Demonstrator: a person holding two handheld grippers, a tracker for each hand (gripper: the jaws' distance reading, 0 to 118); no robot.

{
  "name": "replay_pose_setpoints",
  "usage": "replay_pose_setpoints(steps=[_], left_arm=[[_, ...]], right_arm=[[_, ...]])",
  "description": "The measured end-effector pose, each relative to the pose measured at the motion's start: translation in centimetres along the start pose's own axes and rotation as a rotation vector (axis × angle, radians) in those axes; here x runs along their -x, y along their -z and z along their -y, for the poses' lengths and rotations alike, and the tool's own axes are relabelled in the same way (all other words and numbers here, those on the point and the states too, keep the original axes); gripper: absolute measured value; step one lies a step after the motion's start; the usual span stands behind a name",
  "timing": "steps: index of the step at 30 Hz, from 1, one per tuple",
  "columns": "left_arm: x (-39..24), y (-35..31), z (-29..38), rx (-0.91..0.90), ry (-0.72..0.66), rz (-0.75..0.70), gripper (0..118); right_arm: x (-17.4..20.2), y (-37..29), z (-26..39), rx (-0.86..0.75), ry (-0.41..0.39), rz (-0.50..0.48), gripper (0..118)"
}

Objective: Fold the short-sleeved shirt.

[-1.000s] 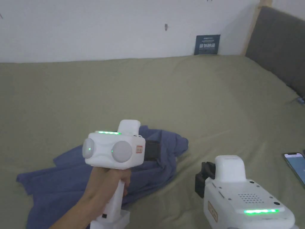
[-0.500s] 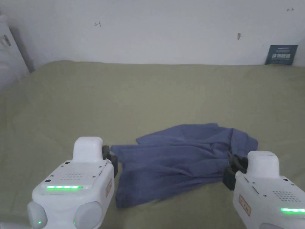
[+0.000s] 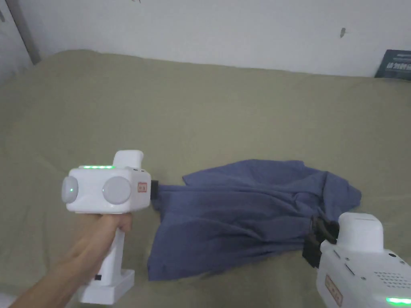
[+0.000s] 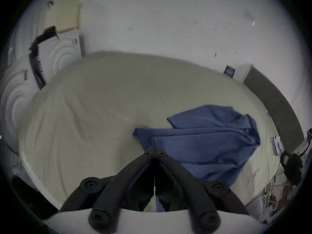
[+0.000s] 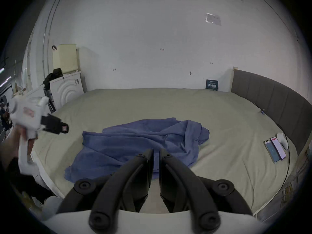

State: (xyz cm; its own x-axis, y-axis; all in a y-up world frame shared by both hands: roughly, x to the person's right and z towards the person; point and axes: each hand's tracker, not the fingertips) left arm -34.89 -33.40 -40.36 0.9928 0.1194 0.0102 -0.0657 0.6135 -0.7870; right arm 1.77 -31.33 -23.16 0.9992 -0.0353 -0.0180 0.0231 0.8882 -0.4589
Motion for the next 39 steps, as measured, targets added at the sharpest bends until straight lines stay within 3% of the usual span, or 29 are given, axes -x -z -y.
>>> replay_pose_setpoints(steps=[1, 2, 3, 5, 6, 8, 10, 14, 15, 17, 21, 25, 26, 27, 28, 29, 30, 32, 34, 35, 37, 39], left_arm=[[0.2, 2.0, -1.2, 0.033, -0.006, -0.032, 0], [0.5, 3.7, -2.1, 0.072, -0.001, -0.045, 9], [-0.7, 3.7, -2.2, 0.095, -0.009, -0.040, 33], [-0.6, 6.5, -2.7, 0.185, -0.008, -0.060, 118], [-0.9, 7.3, -2.5, 0.181, 0.004, -0.117, 118], [-2.4, 7.2, -2.2, 0.194, 0.081, -0.211, 103], [-3.5, 7.5, -1.3, 0.267, 0.139, -0.177, 86], [-5.2, 4.5, -0.1, 0.212, 0.148, -0.096, 6], [-5.0, 5.8, -0.2, 0.215, 0.124, -0.081, 6], [-5.7, 6.3, 0.0, 0.217, 0.208, -0.139, 6], [-5.2, 6.1, 0.1, 0.206, 0.165, -0.112, 6], [-3.3, 7.1, -0.3, 0.232, 0.045, -0.035, 6], [-3.0, 7.2, -0.3, 0.232, 0.034, -0.028, 6], [-3.1, 7.2, -0.1, 0.228, 0.037, -0.029, 6], [-3.1, 7.3, -0.1, 0.227, 0.039, -0.025, 6], [-3.0, 7.4, -0.1, 0.225, 0.039, -0.021, 6], [-3.0, 7.5, 0.0, 0.222, 0.038, -0.017, 6], [-2.8, 7.5, 0.1, 0.216, 0.032, -0.008, 6], [-2.7, 7.6, 0.0, 0.214, 0.025, 0.000, 6], [-2.5, 7.8, 0.0, 0.214, 0.023, 0.004, 6], [-2.3, 7.6, -0.2, 0.216, 0.019, 0.012, 6], [-1.9, 6.5, -0.5, 0.216, 0.004, 0.034, 6]], right_arm=[[-0.4, 0.6, 0.1, 0.023, 0.004, 0.008, 12], [-0.7, 1.0, 0.3, 0.036, 0.007, 0.010, 12], [-1.1, 1.5, 0.5, 0.046, 0.004, 0.016, 12], [-2.0, 2.4, 1.0, 0.066, -0.006, 0.033, 12], [-2.4, 2.8, 1.1, 0.076, -0.007, 0.037, 12], [-3.3, 3.5, 1.4, 0.097, -0.010, 0.054, 12], [-4.4, 4.1, 1.4, 0.116, 0.011, 0.062, 12], [-7.2, 6.2, 0.4, 0.156, 0.026, 0.111, 12], [-8.3, 7.1, -0.2, 0.157, 0.040, 0.121, 12], [-10.3, 9.1, -2.0, 0.191, 0.054, 0.139, 12], [-14.6, 15.0, -5.4, 0.268, 0.096, 0.171, 12], [-17.3, 21.8, -6.2, 0.467, 0.125, 0.079, 13], [-17.6, 23.1, -6.0, 0.509, 0.133, 0.062, 26], [-18.3, 24.0, -5.9, 0.534, 0.133, 0.083, 52], [-17.6, 24.5, -5.5, 0.563, 0.126, 0.096, 89], [-17.8, 25.2, -5.2, 0.584, 0.118, 0.111, 118], [-17.6, 25.4, -4.8, 0.557, 0.095, 0.158, 115], [-17.5, 25.8, -4.1, 0.577, 0.078, 0.169, 89], [-17.3, 24.9, -4.4, 0.563, 0.094, 0.157, 87], [-17.0, 24.4, -4.8, 0.556, 0.077, 0.145, 68], [-16.4, 23.0, -5.4, 0.491, 0.048, 0.109, 14], [-16.0, 21.4, -6.4, 0.467, 0.038, 0.126, 13]])
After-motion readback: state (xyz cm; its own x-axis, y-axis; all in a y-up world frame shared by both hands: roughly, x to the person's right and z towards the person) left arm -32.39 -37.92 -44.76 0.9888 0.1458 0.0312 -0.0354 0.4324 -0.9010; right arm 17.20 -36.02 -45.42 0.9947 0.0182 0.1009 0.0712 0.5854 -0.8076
